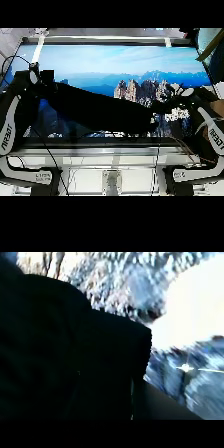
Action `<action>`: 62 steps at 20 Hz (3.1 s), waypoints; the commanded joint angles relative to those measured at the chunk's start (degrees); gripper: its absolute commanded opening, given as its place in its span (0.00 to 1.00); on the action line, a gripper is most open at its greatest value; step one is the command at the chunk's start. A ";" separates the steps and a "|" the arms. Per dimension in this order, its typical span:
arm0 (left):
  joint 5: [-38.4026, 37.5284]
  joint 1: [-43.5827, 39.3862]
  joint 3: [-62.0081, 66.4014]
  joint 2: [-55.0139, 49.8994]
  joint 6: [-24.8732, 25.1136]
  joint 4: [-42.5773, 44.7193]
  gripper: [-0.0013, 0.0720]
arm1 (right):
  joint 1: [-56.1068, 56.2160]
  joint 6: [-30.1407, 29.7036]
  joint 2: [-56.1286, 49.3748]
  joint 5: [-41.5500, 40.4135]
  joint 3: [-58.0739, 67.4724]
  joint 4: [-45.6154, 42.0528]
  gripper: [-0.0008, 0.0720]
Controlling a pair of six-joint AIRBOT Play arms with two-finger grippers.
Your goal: Fold the clothes and pants, and hang the long-sleeved shirts on hangers.
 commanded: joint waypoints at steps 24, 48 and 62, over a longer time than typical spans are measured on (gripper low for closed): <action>1.73 0.63 0.00 -1.20 0.02 -1.77 0.97 | 1.14 -0.50 -3.56 -0.94 8.07 -6.95 0.49; 1.73 0.66 -0.02 -1.20 0.04 -1.73 0.97 | 0.68 -5.27 -4.44 -2.43 4.44 6.14 0.49; 1.27 0.63 -0.02 -1.20 0.02 -1.77 0.97 | -2.05 -6.71 -3.28 1.57 4.44 6.88 0.58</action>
